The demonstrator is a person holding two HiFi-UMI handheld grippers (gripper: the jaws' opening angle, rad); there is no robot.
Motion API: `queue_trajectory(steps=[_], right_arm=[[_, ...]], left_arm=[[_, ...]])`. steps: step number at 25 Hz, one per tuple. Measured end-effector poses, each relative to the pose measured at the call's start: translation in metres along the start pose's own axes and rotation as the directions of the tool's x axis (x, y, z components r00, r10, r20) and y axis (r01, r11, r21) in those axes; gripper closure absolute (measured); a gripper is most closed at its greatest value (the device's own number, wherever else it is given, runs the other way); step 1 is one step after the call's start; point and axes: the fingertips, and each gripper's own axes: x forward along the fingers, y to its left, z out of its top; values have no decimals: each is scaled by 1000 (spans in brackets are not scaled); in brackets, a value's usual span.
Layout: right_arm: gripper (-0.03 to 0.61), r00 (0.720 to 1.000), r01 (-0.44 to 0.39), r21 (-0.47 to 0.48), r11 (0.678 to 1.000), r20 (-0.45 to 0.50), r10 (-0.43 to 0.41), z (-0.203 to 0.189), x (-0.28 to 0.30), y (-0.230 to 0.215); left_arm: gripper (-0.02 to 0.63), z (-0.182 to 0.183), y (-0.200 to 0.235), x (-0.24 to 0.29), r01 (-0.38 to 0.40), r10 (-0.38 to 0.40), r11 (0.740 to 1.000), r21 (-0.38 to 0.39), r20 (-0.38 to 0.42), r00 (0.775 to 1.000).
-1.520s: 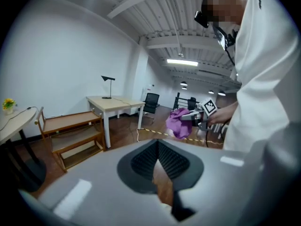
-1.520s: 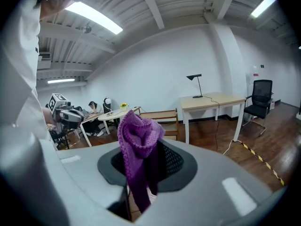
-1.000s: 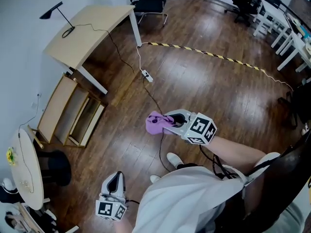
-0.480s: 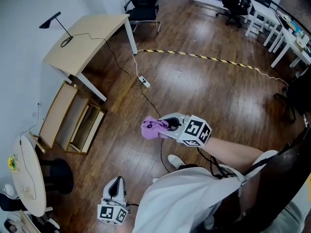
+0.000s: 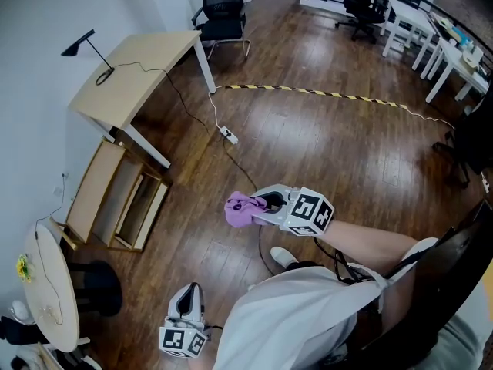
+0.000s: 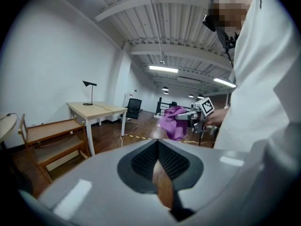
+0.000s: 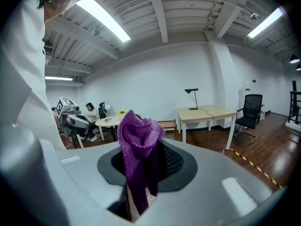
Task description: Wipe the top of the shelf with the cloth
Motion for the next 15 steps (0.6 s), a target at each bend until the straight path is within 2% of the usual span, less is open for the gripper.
queue_trajectory(steps=[15], right_arm=[[480, 1000, 11, -6, 1000, -10, -11, 0, 3, 2]], left_arm=[[597, 4, -2, 1, 4, -4, 1000, -12, 11, 1000]])
